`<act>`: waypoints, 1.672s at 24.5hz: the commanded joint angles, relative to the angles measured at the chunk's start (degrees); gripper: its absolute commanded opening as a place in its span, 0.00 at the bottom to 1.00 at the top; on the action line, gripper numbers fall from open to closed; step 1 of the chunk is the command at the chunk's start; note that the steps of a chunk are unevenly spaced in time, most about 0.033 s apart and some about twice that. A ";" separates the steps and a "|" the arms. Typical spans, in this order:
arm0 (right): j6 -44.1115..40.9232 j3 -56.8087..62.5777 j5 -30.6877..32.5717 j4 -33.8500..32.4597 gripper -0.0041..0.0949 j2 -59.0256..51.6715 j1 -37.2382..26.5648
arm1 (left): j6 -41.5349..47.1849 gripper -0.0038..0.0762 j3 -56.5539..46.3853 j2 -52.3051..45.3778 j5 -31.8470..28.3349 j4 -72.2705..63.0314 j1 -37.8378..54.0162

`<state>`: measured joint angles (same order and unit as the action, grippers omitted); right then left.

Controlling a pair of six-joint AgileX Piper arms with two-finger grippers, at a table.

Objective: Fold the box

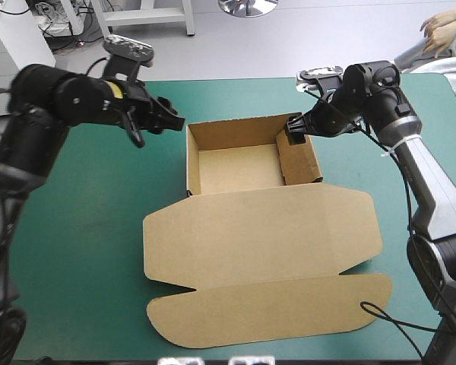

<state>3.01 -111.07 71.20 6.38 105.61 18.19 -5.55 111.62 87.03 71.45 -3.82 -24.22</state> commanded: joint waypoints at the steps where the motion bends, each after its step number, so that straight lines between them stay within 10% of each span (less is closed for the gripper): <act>1: 1.38 -1.70 0.58 -0.21 0.91 -2.79 -0.07 | -4.05 0.20 -2.22 -9.66 2.47 0.15 -0.03; 4: 1.53 -1.70 0.58 -1.36 0.91 -2.34 -0.07 | -5.86 0.04 -8.25 -17.49 2.47 3.04 -0.03; 27: 2.21 -1.70 -0.10 -1.87 0.91 10.01 -0.07 | 1.87 0.04 -68.57 -51.43 1.98 4.61 -0.03; 29: 2.61 -1.70 -0.10 -1.42 0.79 10.83 -0.07 | 1.99 0.04 -68.57 -51.43 1.75 4.61 -0.03; 34: 4.23 -1.70 -0.46 -0.37 0.04 10.98 -0.07 | 1.99 0.04 -68.57 -51.43 -0.13 4.61 -0.03; 41: 6.13 -2.84 -0.49 -8.34 0.02 10.09 -0.57 | 1.99 0.04 -68.57 -51.43 -1.02 4.61 -0.03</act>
<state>8.52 -111.13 70.85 1.64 120.05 18.19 -4.08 41.64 35.37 71.46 1.16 -24.22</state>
